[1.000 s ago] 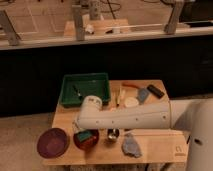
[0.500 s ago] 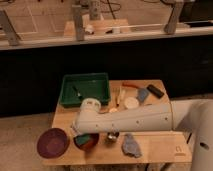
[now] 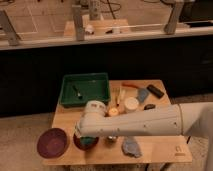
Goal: Wipe red bowl with sponge
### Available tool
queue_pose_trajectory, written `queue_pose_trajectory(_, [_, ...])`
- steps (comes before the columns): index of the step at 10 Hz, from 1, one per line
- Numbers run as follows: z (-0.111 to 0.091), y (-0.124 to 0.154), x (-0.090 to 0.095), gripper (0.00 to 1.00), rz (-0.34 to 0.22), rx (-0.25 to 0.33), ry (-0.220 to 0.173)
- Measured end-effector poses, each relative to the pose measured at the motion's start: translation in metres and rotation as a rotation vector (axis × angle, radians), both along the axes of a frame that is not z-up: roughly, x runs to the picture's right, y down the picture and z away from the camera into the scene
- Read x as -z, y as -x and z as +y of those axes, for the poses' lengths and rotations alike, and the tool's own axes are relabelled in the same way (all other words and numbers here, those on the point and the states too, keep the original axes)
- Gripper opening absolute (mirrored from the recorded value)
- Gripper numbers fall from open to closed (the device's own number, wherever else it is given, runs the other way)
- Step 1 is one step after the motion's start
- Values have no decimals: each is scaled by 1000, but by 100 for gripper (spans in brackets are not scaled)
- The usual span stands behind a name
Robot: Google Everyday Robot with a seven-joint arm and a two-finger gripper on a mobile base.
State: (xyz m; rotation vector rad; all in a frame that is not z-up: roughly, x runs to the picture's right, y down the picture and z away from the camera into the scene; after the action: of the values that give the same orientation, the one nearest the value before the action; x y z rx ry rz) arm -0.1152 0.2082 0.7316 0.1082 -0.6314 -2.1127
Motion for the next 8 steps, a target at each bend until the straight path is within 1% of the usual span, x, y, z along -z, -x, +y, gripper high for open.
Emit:
queue_pose_trajectory(2, [-6,-8,-3,0,25,-2,-15])
queue_pose_trajectory(4, [-12,-13,-11,0,40,-8,-26])
queue_pose_trajectory(6, [-15,-11,-17,0,40,-8,-31])
queue_pose_trajectory(8, [-18,-3,-24,0,31,1,-38])
